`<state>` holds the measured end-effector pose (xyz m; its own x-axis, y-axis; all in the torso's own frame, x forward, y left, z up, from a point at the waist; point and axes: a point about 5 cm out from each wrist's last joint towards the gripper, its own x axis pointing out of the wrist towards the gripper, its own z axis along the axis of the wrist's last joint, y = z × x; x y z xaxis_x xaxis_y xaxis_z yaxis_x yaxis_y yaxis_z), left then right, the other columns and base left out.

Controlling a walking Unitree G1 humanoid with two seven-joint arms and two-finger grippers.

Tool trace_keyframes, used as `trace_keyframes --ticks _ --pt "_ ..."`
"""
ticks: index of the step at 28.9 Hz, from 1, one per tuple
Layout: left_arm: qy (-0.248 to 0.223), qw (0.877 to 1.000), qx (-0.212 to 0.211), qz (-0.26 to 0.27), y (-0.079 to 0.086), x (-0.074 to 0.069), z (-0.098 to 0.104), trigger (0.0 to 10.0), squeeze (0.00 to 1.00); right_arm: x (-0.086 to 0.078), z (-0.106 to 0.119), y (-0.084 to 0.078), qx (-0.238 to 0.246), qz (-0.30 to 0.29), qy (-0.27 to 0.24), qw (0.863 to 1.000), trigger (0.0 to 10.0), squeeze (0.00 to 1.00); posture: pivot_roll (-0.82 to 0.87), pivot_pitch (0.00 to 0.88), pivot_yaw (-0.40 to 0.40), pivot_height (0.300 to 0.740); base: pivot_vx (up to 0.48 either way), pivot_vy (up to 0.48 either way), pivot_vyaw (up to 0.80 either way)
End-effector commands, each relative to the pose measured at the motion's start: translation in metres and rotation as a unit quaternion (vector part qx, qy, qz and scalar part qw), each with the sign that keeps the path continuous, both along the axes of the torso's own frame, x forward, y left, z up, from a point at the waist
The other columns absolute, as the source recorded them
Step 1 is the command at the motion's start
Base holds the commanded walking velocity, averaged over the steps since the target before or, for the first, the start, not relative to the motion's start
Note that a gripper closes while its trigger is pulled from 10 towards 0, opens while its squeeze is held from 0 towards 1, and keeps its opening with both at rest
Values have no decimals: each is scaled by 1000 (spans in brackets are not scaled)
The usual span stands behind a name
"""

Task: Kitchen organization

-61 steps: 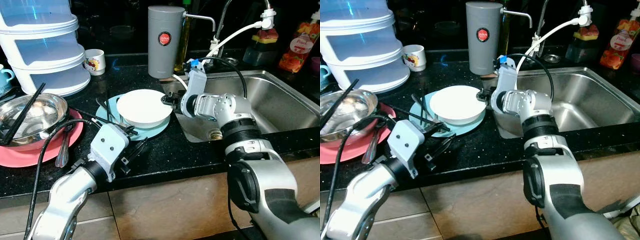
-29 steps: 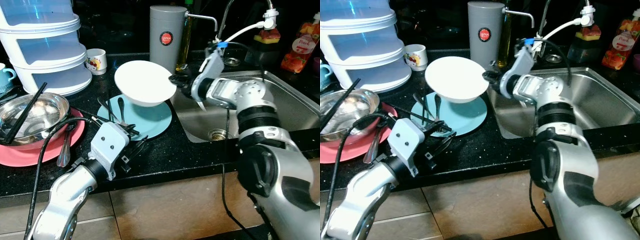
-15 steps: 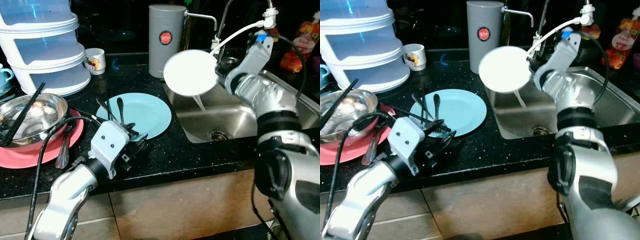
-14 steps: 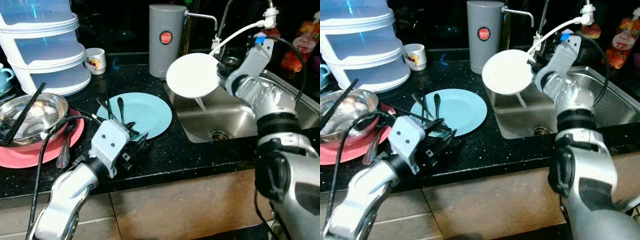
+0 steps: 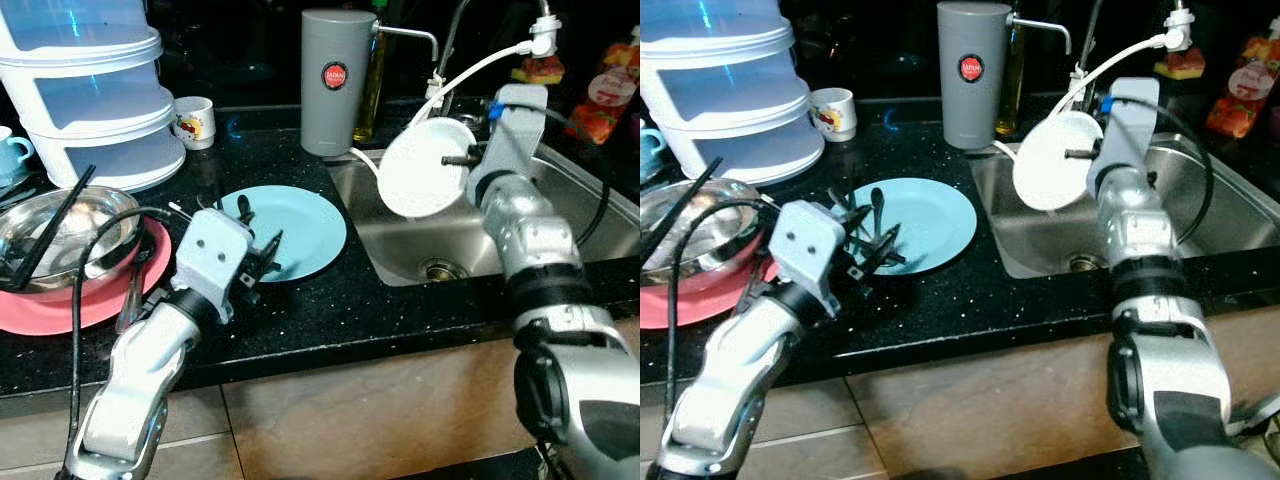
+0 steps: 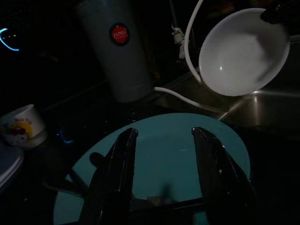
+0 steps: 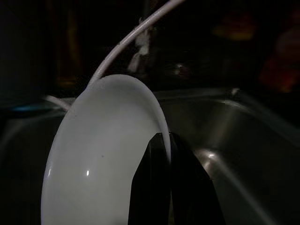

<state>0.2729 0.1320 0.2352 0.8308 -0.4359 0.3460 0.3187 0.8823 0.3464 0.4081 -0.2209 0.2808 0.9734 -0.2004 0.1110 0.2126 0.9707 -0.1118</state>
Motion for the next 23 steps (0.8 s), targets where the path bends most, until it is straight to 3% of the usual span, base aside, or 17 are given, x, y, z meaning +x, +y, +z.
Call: trace_keyframes --ticks 1,5,6,7,8,12,14,19,23 --pt "-6 1000 -1 -7 -3 2 2 10000 0 -3 10 -2 -36 -8 -36 999 980 0 26 81 -14 740 0 0 0" --pt "-12 1000 0 -16 -7 3 4 10000 0 -3 9 -4 -73 -30 -39 996 1529 0 26 82 -16 740 0 0 0" --pt "-12 1000 0 -19 -9 4 4 10000 0 -3 8 -5 -108 -44 -37 992 4902 0 26 82 -16 740 0 0 0" --pt "-13 1000 0 -25 -11 4 5 10000 0 -3 7 -6 -138 -54 -33 988 9333 0 27 87 -23 740 0 0 0" --pt "-12 999 0 -30 -13 5 5 10000 0 -2 6 -6 -157 -60 -30 985 10000 0 27 87 -23 740 0 0 0" --pt "-9 999 1 -47 -19 6 7 10000 0 -1 3 -4 -199 -63 -25 978 10000 0 29 93 -28 740 0 0 0" --pt "-1 997 -11 -82 -30 8 10 10000 0 2 -10 0 -237 -53 3 970 10000 0 30 94 -29 740 0 0 0" --pt "27 993 -6 -112 -43 13 11 10000 0 4 -29 7 -267 -15 44 963 10000 0 28 97 -28 740 0 0 0" --pt "34 993 -13 -113 -46 17 15 10000 0 4 -48 12 -262 21 91 961 10000 0 26 98 -26 740 0 0 0"
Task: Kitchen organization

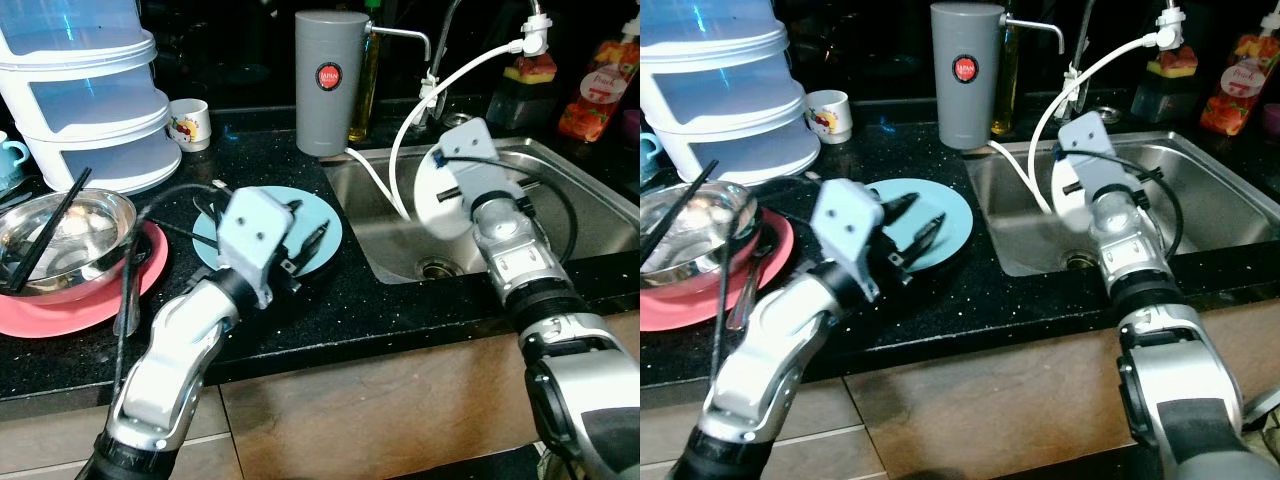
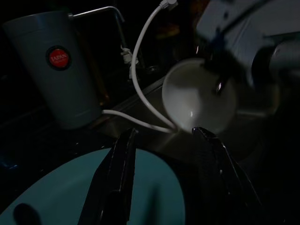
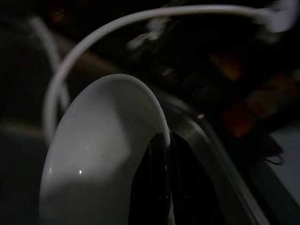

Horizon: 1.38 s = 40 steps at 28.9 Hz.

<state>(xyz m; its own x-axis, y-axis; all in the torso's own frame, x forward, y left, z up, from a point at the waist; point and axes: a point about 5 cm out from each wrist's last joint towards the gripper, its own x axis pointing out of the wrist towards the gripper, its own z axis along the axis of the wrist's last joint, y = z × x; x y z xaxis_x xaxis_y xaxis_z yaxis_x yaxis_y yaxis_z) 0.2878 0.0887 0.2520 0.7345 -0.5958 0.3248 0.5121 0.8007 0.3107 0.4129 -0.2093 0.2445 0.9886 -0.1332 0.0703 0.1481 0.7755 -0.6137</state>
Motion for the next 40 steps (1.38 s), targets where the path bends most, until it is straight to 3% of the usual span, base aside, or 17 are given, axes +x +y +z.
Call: trace_keyframes --ticks 1,5,11,18,26,28,29,30,32,33,35,36,37,38,39,40 --pt "18 1000 -1 -4 -2 5 -1 10000 0 -1 -22 3 17 14 58 998 10000 0 24 100 -27 740 0 0 0" --pt "33 999 13 1 -1 10 -4 10000 0 -3 -48 10 53 41 141 988 10000 0 26 102 -29 740 0 0 0" --pt "53 998 10 -15 -7 8 -6 10000 0 -5 -64 15 78 51 193 977 10000 0 28 102 -30 740 0 0 0" --pt "52 998 13 -19 -8 8 -5 10000 0 -7 -71 19 140 53 214 965 10000 0 28 104 -25 740 0 0 0" --pt "67 997 21 -41 -11 5 -8 10000 0 -7 -73 23 163 57 225 959 10000 0 29 105 -22 740 0 0 0" --pt "74 996 27 -50 -13 4 -10 10000 0 -7 -73 24 164 57 225 959 10000 173 31 105 -21 740 0 0 0" --pt "76 995 29 -54 -13 3 -11 10000 0 -7 -73 24 165 57 225 959 10000 549 31 105 -21 740 0 0 0" --pt "77 995 30 -57 -14 2 -11 10000 0 -7 -73 24 166 57 224 959 10000 831 31 105 -20 740 0 0 0" --pt "77 995 30 -57 -14 2 -11 10000 0 -7 -72 24 165 56 224 959 10000 831 31 105 -20 740 0 0 0" --pt "78 995 30 -56 -13 2 -11 10000 0 -7 -72 24 164 55 224 959 10000 957 31 105 -20 740 0 0 0" --pt "78 995 30 -55 -12 2 -11 10000 0 -7 -71 23 162 53 221 960 10000 941 33 106 -19 740 0 0 0" --pt "77 995 29 -50 -11 2 -10 10000 0 -6 -69 22 159 50 216 962 10000 608 34 107 -20 740 0 0 0" --pt "77 995 29 -49 -10 2 -10 10000 0 -6 -68 22 156 50 212 964 10000 208 34 107 -20 740 0 0 0" --pt "77 995 29 -49 -10 2 -10 10000 0 -6 -68 22 156 50 212 964 10000 208 34 107 -20 740 0 0 0" --pt "76 996 29 -46 -10 2 -10 10000 0 -5 -65 22 149 54 204 966 10000 0 34 107 -20 740 0 0 0" --pt "74 996 28 -42 -9 2 -10 10000 0 -4 -62 23 150 55 194 968 10000 0 34 107 -20 740 0 0 0"
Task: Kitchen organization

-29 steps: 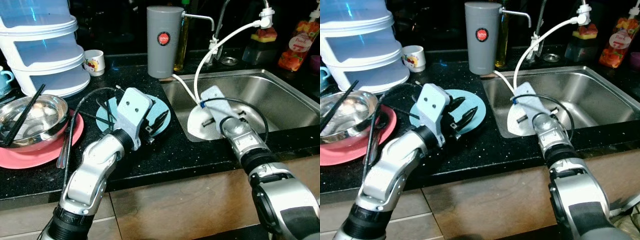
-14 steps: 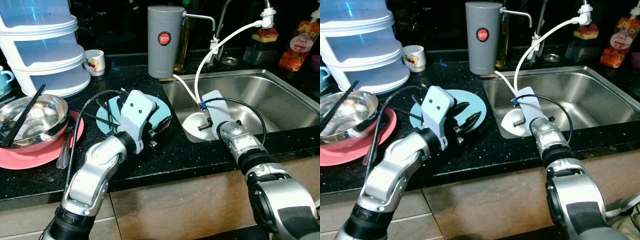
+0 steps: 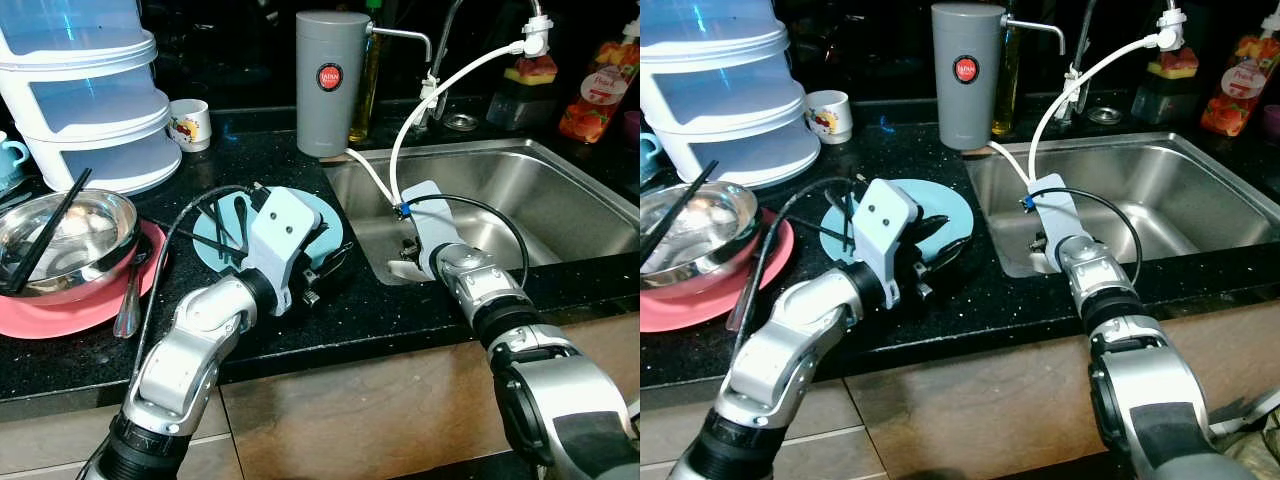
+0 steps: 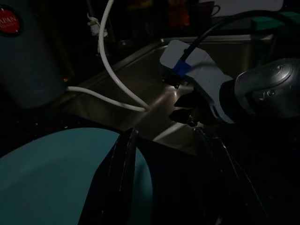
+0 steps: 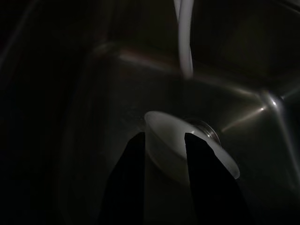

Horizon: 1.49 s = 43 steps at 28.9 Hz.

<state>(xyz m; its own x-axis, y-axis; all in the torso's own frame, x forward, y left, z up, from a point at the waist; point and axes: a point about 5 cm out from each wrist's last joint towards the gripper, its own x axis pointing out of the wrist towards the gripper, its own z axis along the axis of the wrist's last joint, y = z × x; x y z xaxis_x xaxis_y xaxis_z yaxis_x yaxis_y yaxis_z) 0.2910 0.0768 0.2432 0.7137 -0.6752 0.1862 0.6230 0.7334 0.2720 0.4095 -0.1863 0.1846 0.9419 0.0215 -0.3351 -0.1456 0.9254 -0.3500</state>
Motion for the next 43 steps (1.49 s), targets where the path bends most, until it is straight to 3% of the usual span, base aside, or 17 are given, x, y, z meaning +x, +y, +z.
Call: trace_keyframes --ticks 1,5,8,14,18,19,24,27,28,31,32,33,36,37,40,41,43 --pt "0 1000 1 12 5 -1 0 10000 0 1 4 0 16 -8 -19 1000 10000 0 34 108 -16 740 0 0 0" --pt "-25 998 -13 63 17 3 10 10000 0 8 41 8 95 -4 -122 988 10000 0 35 108 -14 740 0 0 0" --pt "-37 996 -18 77 25 3 16 10000 0 9 59 15 137 8 -159 978 10000 0 35 106 -12 740 0 0 0" --pt "-44 997 19 58 30 -12 24 10000 0 11 75 29 193 38 -151 969 10000 0 34 104 -12 740 0 0 0" --pt "-28 994 45 96 43 -15 17 10000 0 11 72 42 239 65 -119 962 10000 0 46 93 -23 740 0 0 0" --pt "-16 989 57 138 55 -11 10 10000 0 9 68 55 261 106 -91 955 10000 0 47 92 -24 740 0 0 0" --pt "-5 983 63 172 63 -9 8 10000 0 5 63 68 229 161 -92 956 10000 0 47 90 -24 740 0 0 0" --pt "13 980 59 190 68 -9 8 10000 0 -3 65 83 185 228 -123 948 10000 353 46 79 -25 740 0 0 0" --pt "17 979 57 195 70 -9 8 10000 0 -4 65 85 179 237 -126 946 10000 353 46 79 -25 740 0 0 0" --pt "14 980 40 195 81 -10 14 10000 0 -6 67 85 163 246 -133 946 10000 227 45 78 -27 740 0 0 0" --pt "12 982 29 186 83 -11 17 10000 0 -7 68 85 164 249 -135 945 10000 67 45 78 -27 740 0 0 0" --pt "9 984 22 176 85 -12 20 10000 0 -8 69 85 165 257 -140 942 10000 0 45 78 -27 740 0 0 0" --pt "5 989 11 146 93 -17 26 10000 0 -16 71 89 165 306 -150 925 10000 0 48 80 -28 740 0 0 0" --pt "7 990 26 138 98 -19 26 10000 0 -20 71 91 163 322 -152 920 10000 0 48 80 -28 740 0 0 0" --pt "9 990 37 134 101 -21 25 10000 0 -22 70 92 162 332 -152 917 10000 0 48 80 -28 740 0 0 0" --pt "16 989 94 116 115 -28 21 10000 0 -29 69 97 145 357 -157 909 10000 333 50 87 -30 740 0 0 0" --pt "16 989 94 116 115 -28 21 10000 0 -29 69 97 145 357 -157 909 10000 333 50 87 -30 740 0 0 0"
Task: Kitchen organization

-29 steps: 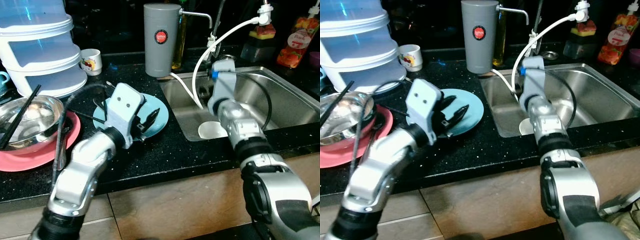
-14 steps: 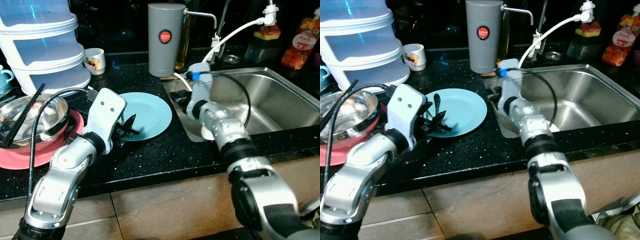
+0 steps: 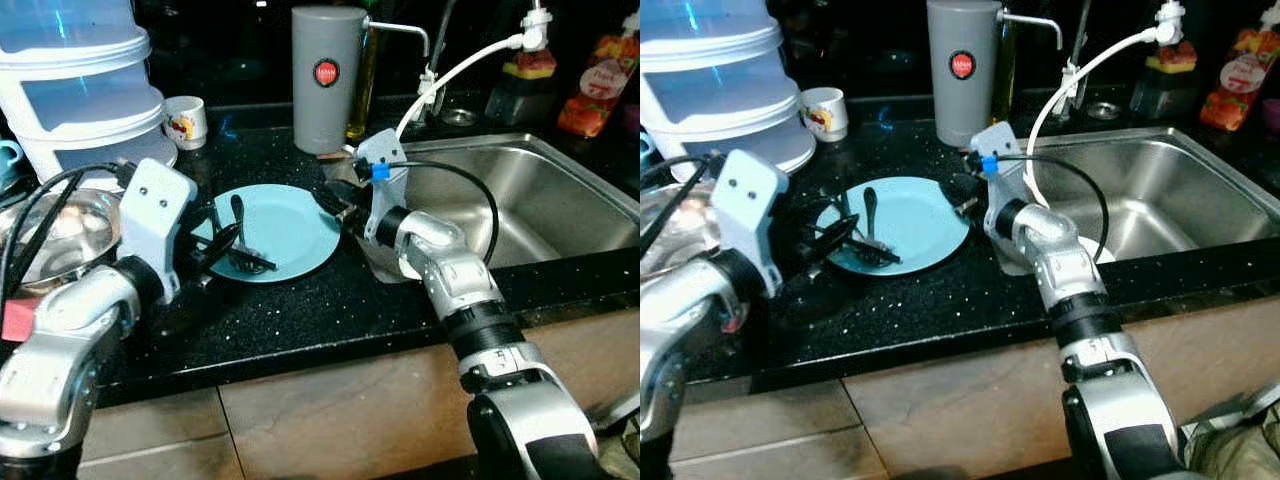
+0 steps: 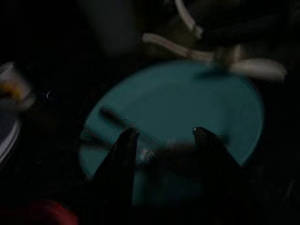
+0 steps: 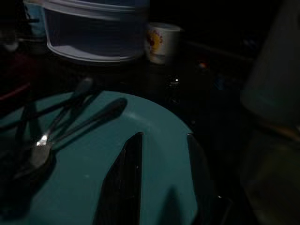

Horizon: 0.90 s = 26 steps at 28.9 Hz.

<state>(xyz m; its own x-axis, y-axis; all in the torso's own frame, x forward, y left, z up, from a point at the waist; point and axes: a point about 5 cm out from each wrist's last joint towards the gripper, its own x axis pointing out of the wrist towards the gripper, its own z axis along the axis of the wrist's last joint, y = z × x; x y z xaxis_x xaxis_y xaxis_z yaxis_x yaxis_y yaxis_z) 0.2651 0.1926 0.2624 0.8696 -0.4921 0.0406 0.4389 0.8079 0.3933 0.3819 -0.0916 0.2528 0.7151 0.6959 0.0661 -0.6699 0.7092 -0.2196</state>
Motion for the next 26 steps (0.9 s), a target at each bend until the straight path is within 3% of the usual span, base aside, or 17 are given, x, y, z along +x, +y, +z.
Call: trace_keyframes --ticks 1,2,3,5,10,16,22,23,25,26 --pt "3 1000 19 -19 4 -5 0 10000 0 -4 -1 4 -14 16 -11 1000 10000 690 50 87 -30 740 0 0 0" --pt "3 1000 19 -19 4 -5 0 10000 0 -4 -1 4 -14 16 -11 1000 10000 690 50 87 -30 740 0 0 0" --pt "11 999 32 -27 10 -8 -2 10000 0 -6 -2 6 -23 22 -13 999 10000 1000 51 93 -29 740 0 0 0" --pt "27 998 45 -33 20 -13 -3 10000 0 -9 -7 8 -42 31 -15 999 10000 1000 56 99 -32 740 0 0 0" --pt "36 997 42 -47 26 -19 -1 10000 0 -16 -9 11 -54 53 -13 997 10000 1000 58 104 -35 740 0 0 0" --pt "46 996 33 -71 27 -25 2 10000 0 -37 -17 26 -78 132 5 988 10000 1000 58 109 -37 740 0 0 0" --pt "52 995 31 -85 23 -26 -1 10000 0 -44 -26 35 -96 146 48 984 10000 1000 58 110 -38 740 0 0 0" --pt "52 994 31 -86 22 -26 -1 10000 0 -45 -27 36 -98 145 53 983 10000 635 58 110 -38 740 0 0 0" --pt "52 994 29 -89 20 -26 -2 10000 0 -45 -30 37 -99 138 71 983 10000 635 56 111 -38 740 0 0 0" --pt "54 994 27 -92 19 -27 -2 10000 0 -45 -31 39 -92 132 84 983 10000 31 56 110 -37 740 0 0 0"
